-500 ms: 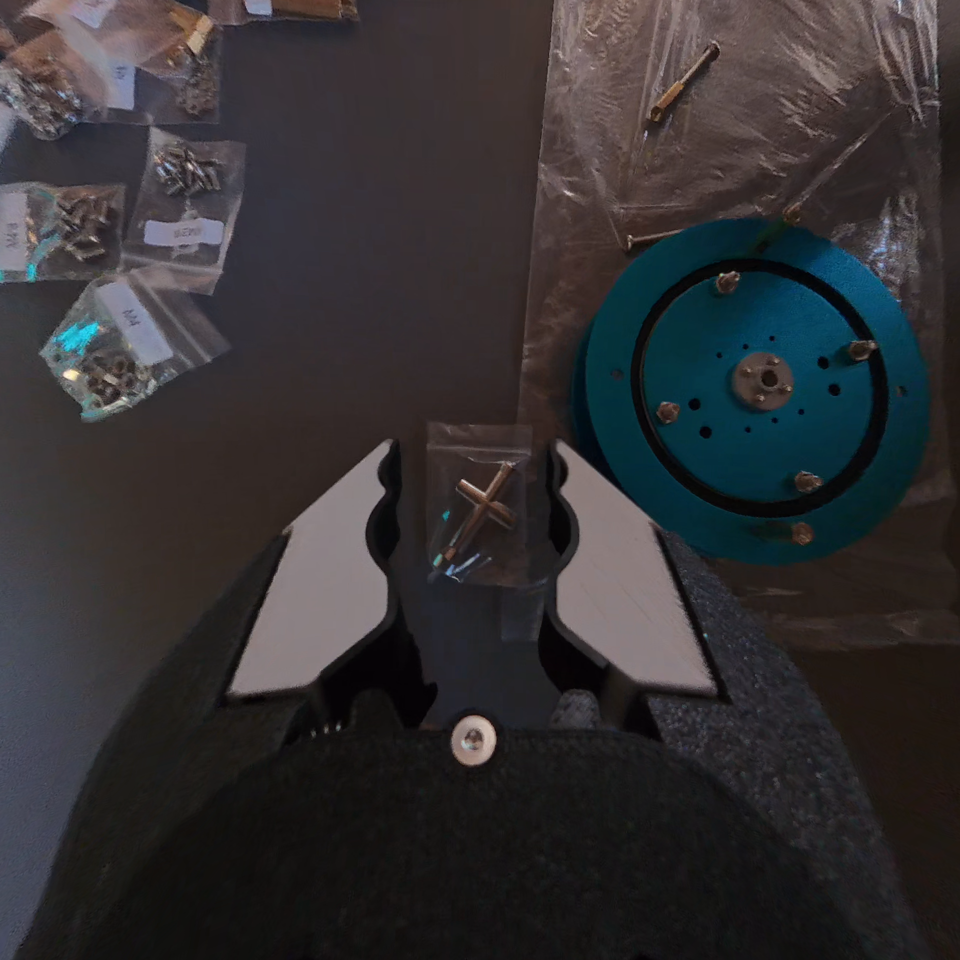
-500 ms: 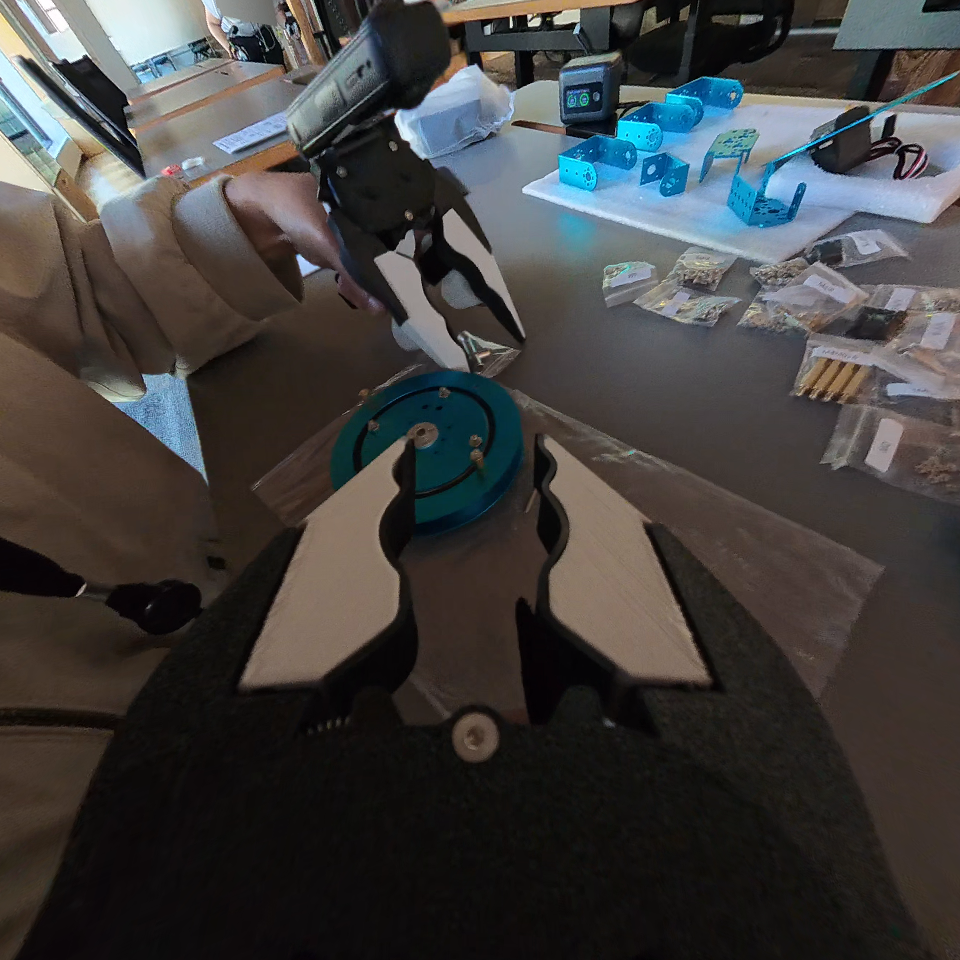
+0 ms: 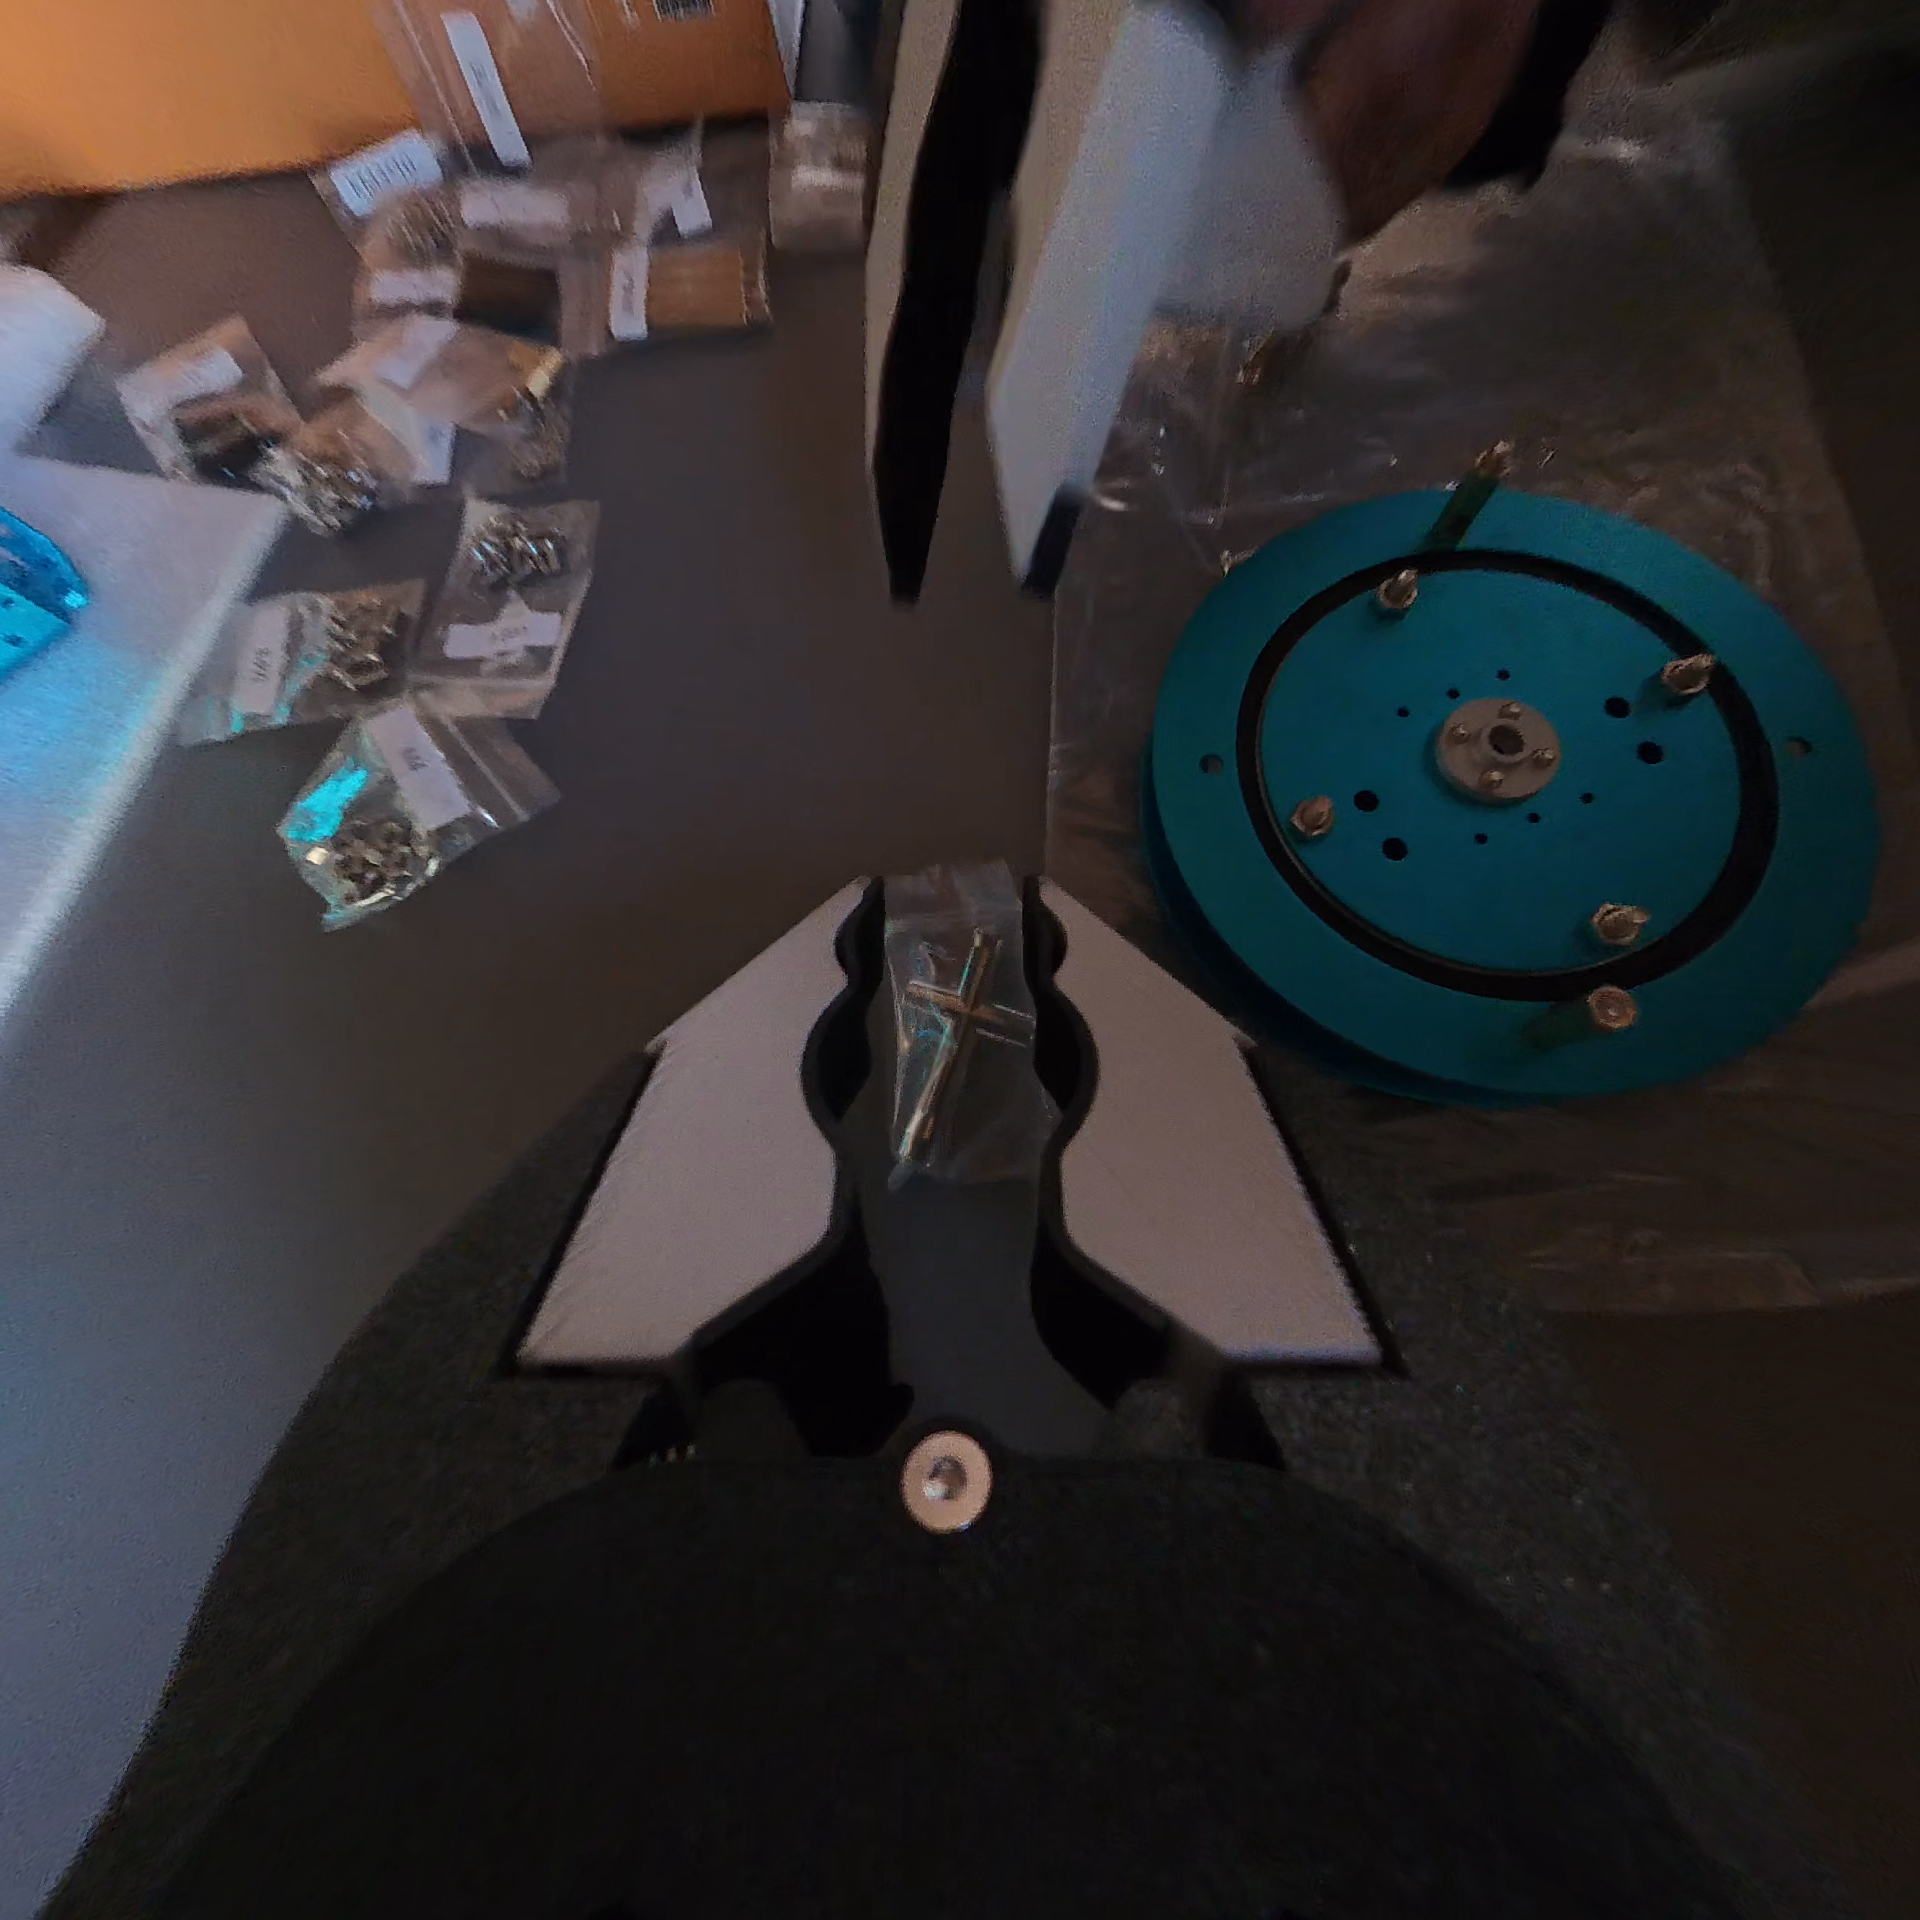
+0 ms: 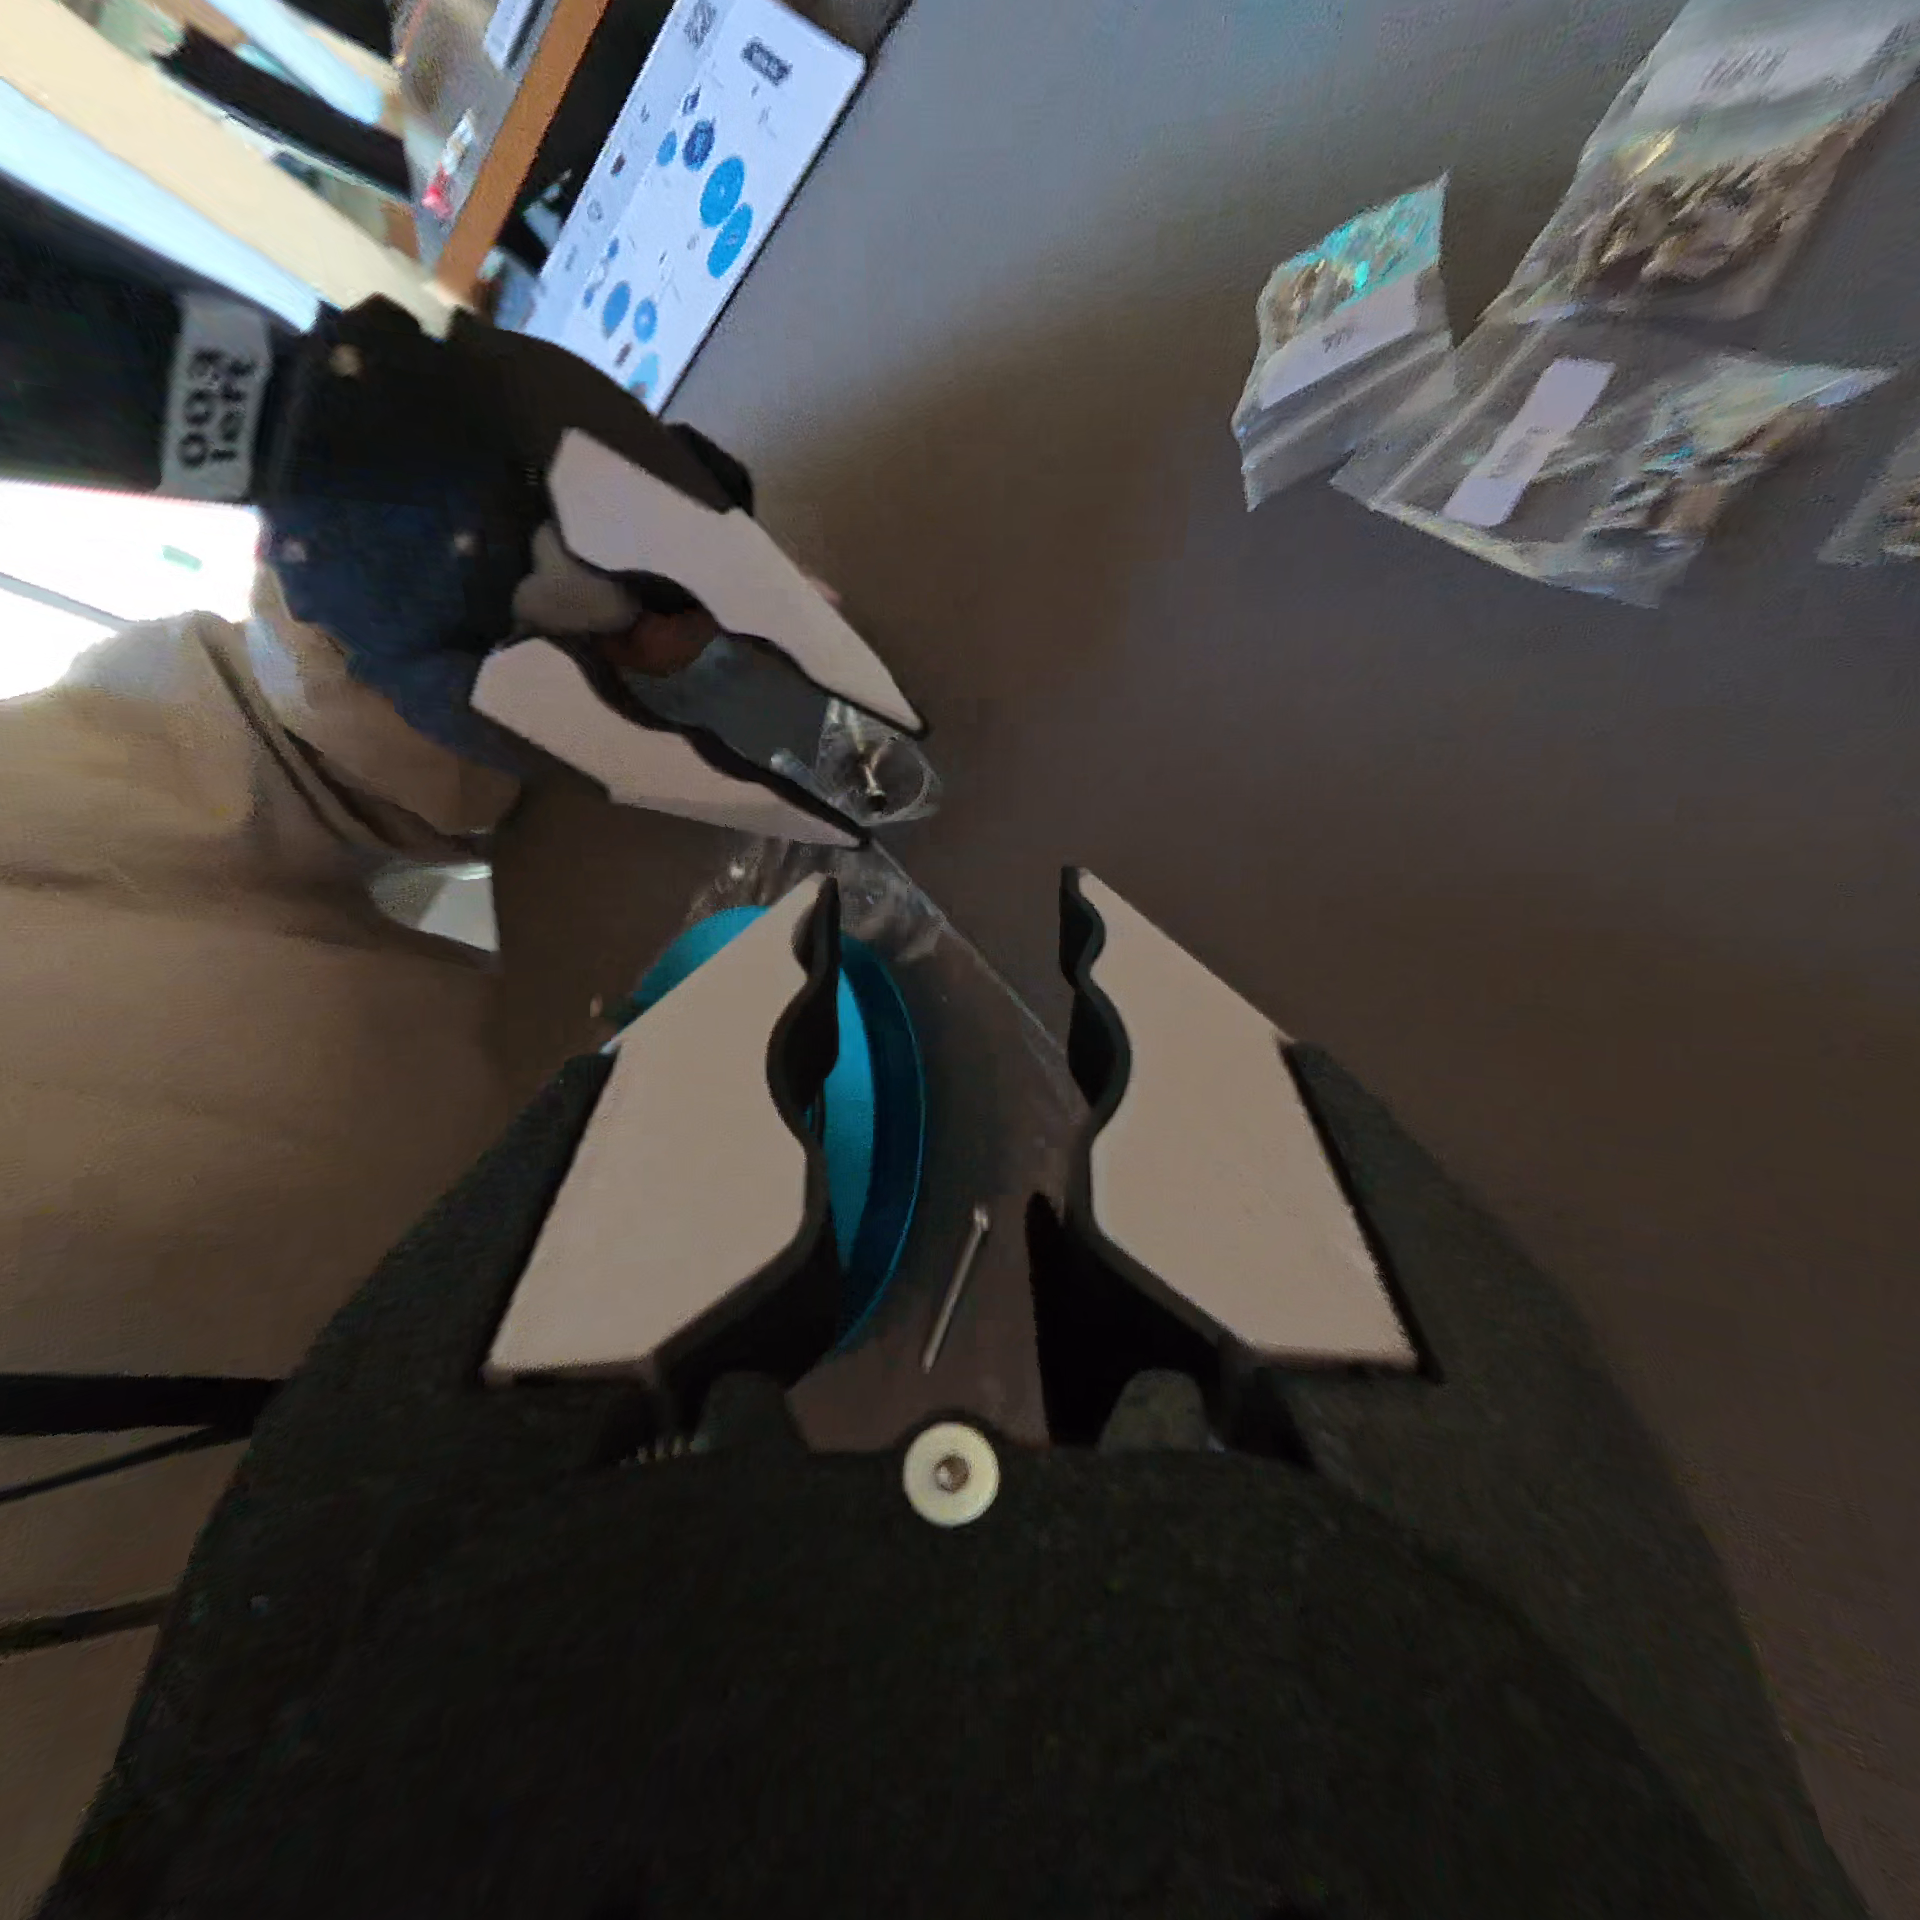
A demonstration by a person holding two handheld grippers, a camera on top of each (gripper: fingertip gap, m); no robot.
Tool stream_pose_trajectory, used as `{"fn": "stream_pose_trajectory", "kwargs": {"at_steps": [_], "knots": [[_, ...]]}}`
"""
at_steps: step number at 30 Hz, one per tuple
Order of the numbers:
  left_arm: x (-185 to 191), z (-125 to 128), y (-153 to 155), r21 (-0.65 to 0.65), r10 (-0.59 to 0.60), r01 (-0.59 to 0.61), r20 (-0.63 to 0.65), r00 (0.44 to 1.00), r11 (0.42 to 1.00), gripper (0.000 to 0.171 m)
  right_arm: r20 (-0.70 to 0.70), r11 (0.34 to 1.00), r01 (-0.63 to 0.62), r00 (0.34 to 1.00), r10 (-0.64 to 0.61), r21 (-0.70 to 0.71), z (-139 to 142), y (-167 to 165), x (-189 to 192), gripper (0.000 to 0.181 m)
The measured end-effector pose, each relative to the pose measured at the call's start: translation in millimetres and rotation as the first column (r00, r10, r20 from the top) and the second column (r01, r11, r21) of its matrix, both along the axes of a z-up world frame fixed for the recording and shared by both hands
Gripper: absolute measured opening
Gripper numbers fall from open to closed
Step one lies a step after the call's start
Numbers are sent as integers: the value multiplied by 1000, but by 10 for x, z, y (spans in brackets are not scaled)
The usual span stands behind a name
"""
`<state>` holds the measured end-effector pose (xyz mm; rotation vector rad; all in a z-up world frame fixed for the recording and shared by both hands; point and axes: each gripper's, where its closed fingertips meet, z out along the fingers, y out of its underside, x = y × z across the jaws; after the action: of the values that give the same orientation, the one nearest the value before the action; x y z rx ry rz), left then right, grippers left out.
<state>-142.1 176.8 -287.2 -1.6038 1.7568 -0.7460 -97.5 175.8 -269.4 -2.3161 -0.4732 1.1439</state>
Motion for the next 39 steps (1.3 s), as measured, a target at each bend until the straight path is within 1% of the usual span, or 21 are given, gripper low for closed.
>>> {"fn": "stream_pose_trajectory", "kwargs": {"at_steps": [2,4,7,12,15,17,18,20,23,24,26,28,30,31,32,33,34,37,39], "knots": [[-25,61,5,-4,3,-3,32,999,1000,25,-99,994,-53,994,44,-95,-38,59,-165,38],[-47,105,16,-5,7,-7,63,998,1000,26,-175,988,-68,984,42,-142,-30,99,-260,31],[-69,161,26,-7,6,-5,95,995,1000,26,-165,984,-83,985,56,-160,-87,69,-314,29],[-35,306,-63,26,-34,30,153,988,999,26,-305,972,-127,950,62,-198,54,41,-457,25],[-20,301,-102,54,-40,32,150,988,998,26,-297,971,-143,951,82,-190,49,18,-507,20],[-4,299,-134,61,-42,34,147,988,998,24,-251,978,-135,964,92,-161,31,14,-519,3],[9,316,-146,60,-37,28,153,988,998,23,-207,982,-127,974,97,-140,11,9,-516,0],[23,345,-165,58,-18,9,156,988,998,26,-111,988,-129,987,120,-79,13,-25,-514,0],[-5,348,-151,82,23,-36,151,988,996,42,2,990,-132,991,132,38,135,-59,-515,0],[-19,348,-135,87,41,-55,156,987,995,50,31,989,-133,991,131,69,178,-71,-514,0],[-43,354,-141,62,67,-78,169,983,995,61,86,985,-114,991,104,132,257,-66,-499,0],[-28,382,-147,53,96,-108,194,976,993,67,90,980,-103,992,89,169,373,-96,-541,0],[4,387,-140,111,118,-143,204,972,984,68,91,975,-85,994,67,205,481,-117,-590,0],[18,397,-124,158,131,-166,210,969,973,66,88,972,-77,994,59,223,536,-132,-613,0],[21,410,-104,208,144,-188,213,966,960,56,78,970,-69,996,52,235,591,-150,-630,0],[20,446,-85,259,152,-210,226,962,943,40,69,968,-52,997,36,246,642,-157,-628,0],[25,502,-101,302,143,-216,247,959,929,32,60,965,-37,998,22,259,689,-164,-617,0],[44,664,-179,392,120,-235,296,948,890,24,52,959,21,998,-38,284,746,-150,-530,0],[49,732,-237,423,103,-235,313,944,875,7,31,958,20,999,-30,286,766,-204,-520,0]]}}
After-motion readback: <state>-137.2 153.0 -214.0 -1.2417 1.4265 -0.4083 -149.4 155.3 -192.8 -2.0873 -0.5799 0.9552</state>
